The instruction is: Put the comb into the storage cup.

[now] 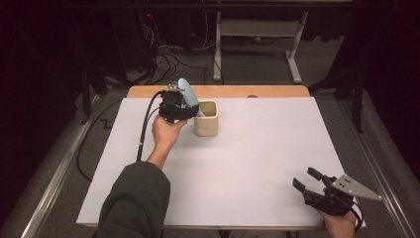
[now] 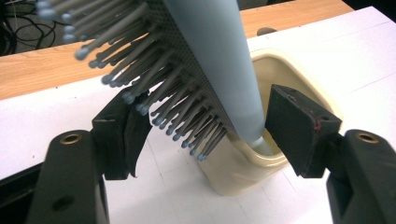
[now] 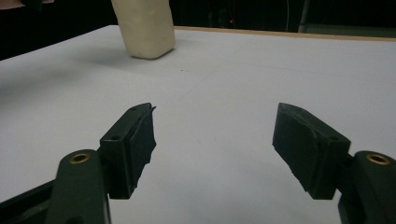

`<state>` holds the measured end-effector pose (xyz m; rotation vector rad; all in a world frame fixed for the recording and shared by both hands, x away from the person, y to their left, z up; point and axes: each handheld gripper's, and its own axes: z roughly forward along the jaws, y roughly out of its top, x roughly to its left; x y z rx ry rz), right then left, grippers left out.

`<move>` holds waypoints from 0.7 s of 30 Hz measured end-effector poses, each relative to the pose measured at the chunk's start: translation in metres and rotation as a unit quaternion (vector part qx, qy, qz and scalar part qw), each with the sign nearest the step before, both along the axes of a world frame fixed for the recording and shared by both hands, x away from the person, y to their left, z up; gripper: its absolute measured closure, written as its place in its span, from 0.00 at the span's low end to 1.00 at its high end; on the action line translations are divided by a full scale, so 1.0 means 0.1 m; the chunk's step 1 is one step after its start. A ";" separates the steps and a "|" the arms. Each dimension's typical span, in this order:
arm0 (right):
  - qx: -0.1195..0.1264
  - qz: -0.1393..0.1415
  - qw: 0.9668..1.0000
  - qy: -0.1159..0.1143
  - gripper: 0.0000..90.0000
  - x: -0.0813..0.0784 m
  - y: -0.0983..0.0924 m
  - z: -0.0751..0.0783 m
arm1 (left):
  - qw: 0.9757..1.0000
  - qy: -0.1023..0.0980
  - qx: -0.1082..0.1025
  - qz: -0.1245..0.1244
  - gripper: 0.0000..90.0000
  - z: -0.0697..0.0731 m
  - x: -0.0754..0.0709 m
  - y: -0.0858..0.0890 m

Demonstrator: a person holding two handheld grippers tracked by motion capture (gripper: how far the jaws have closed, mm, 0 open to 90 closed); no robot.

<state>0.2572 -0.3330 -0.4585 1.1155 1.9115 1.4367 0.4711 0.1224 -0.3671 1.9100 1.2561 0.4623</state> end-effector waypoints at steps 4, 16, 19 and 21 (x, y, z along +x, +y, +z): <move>0.000 -0.001 1.000 0.000 0.34 0.00 0.00 0.00 | 1.000 -0.002 -0.001 0.000 0.35 0.00 -0.02 0.02; -0.001 -0.002 1.000 -0.001 0.33 0.00 0.00 0.00 | 1.000 -0.006 -0.005 -0.002 0.36 0.02 -0.06 0.08; -0.001 -0.002 1.000 -0.001 0.33 0.00 0.00 0.00 | 1.000 -0.009 -0.006 -0.004 0.36 0.02 -0.08 0.09; -0.001 -0.002 1.000 -0.001 0.33 0.00 0.00 0.00 | 1.000 -0.010 -0.006 -0.004 0.36 0.02 -0.09 0.10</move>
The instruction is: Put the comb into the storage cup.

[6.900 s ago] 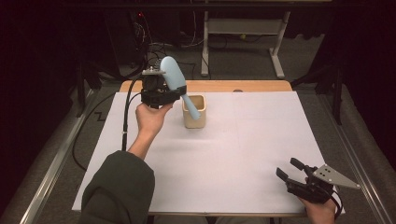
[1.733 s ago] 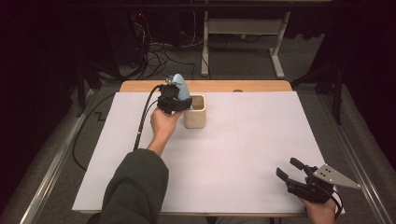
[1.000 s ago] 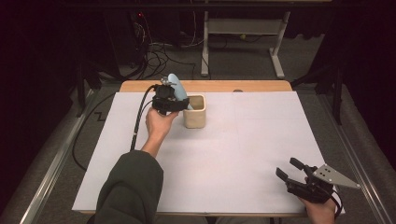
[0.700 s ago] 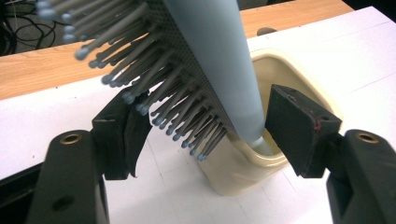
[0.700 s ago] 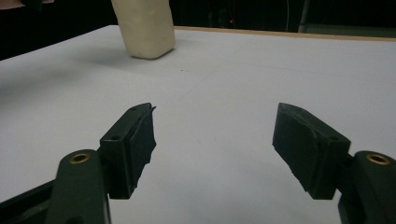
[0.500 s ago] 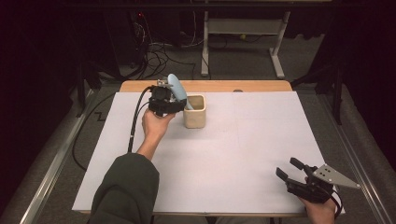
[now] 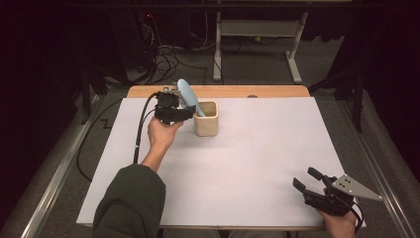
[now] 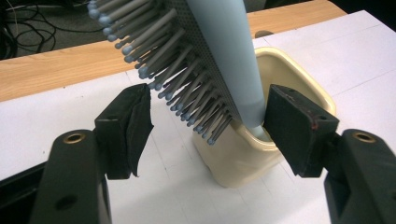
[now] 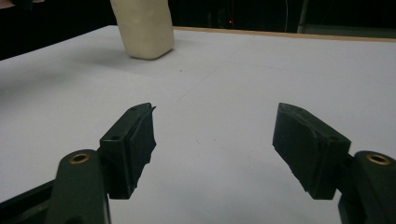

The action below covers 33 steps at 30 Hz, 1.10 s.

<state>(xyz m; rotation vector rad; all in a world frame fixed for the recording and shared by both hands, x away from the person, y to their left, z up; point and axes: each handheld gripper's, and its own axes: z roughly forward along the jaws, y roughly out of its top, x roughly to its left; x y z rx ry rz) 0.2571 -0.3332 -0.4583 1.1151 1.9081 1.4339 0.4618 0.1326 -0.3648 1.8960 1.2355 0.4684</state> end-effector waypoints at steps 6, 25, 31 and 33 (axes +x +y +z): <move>0.000 -0.001 1.000 0.000 0.33 0.00 0.00 0.00 | 1.000 -0.002 0.001 -0.002 0.37 0.00 -0.03 0.03; -0.001 -0.002 1.000 0.001 0.33 0.00 0.00 0.00 | 1.000 -0.010 0.001 -0.005 0.38 0.00 -0.12 0.11; 0.000 -0.002 1.000 0.001 0.33 0.00 0.00 0.00 | 1.000 -0.012 0.003 -0.006 0.38 0.00 -0.15 0.12; 0.000 -0.002 1.000 0.000 0.33 0.00 0.00 0.00 | 1.000 -0.012 0.001 -0.006 0.38 0.00 -0.16 0.13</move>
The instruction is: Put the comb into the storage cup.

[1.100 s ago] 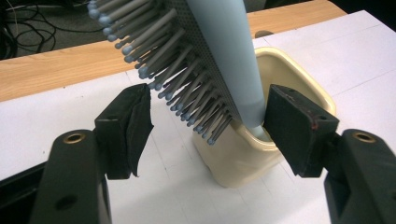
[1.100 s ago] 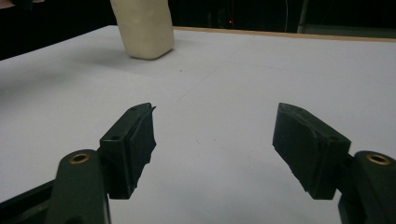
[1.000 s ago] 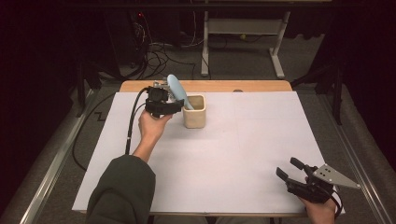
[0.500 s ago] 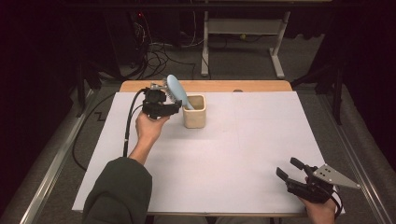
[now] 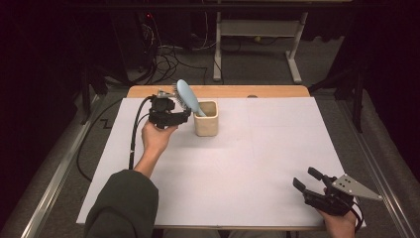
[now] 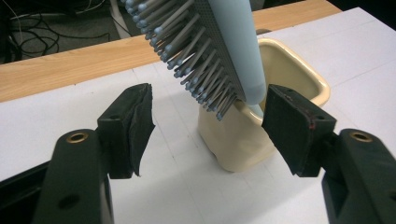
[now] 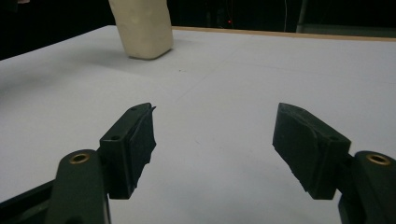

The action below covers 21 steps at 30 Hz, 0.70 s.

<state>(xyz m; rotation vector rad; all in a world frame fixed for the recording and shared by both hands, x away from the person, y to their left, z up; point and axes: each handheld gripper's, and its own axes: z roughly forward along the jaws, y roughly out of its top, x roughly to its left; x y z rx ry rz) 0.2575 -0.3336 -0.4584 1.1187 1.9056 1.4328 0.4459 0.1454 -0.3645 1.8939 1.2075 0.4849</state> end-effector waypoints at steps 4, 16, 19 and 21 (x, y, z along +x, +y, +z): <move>-0.001 0.000 1.000 0.000 0.33 0.00 0.00 0.00 | 1.000 -0.002 -0.001 -0.002 0.38 0.00 -0.02 0.01; 0.001 -0.002 1.000 0.000 0.33 0.00 -0.01 0.00 | 1.000 -0.002 -0.007 -0.005 0.38 0.00 -0.09 0.05; 0.000 -0.002 1.000 -0.001 0.33 0.00 -0.01 0.00 | 1.000 -0.002 -0.006 -0.006 0.38 0.00 -0.10 0.07; 0.000 -0.002 1.000 -0.001 0.33 0.00 -0.01 0.00 | 1.000 -0.003 -0.007 -0.006 0.38 -0.01 -0.11 0.07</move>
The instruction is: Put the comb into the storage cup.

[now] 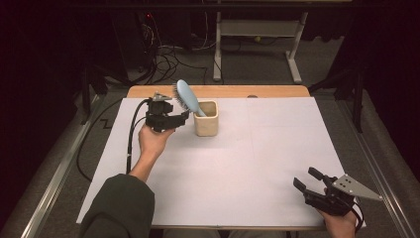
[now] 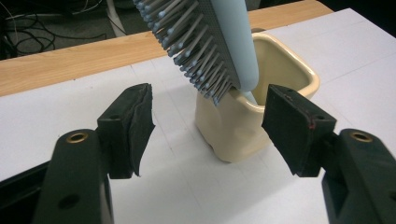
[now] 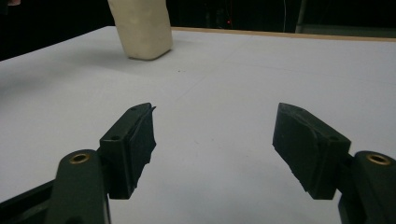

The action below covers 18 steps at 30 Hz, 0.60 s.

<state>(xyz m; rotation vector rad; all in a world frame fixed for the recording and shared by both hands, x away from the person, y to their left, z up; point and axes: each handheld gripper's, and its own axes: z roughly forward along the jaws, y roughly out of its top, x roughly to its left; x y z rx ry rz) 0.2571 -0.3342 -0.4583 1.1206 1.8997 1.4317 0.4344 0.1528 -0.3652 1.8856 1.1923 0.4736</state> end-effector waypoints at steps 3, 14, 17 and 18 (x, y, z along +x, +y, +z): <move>0.000 0.000 1.000 0.000 0.33 0.00 0.00 0.00 | 1.000 -0.002 0.002 0.000 0.38 0.00 -0.02 0.01; 0.001 0.001 1.000 0.002 0.33 0.00 0.00 0.00 | 1.000 -0.005 -0.001 -0.001 0.38 0.01 -0.08 0.06; 0.001 0.001 1.000 0.002 0.33 0.00 0.00 0.00 | 1.000 -0.006 0.000 -0.003 0.38 0.01 -0.10 0.07; 0.001 0.001 1.000 0.002 0.33 0.00 0.00 0.00 | 1.000 -0.007 0.000 -0.003 0.38 0.02 -0.10 0.07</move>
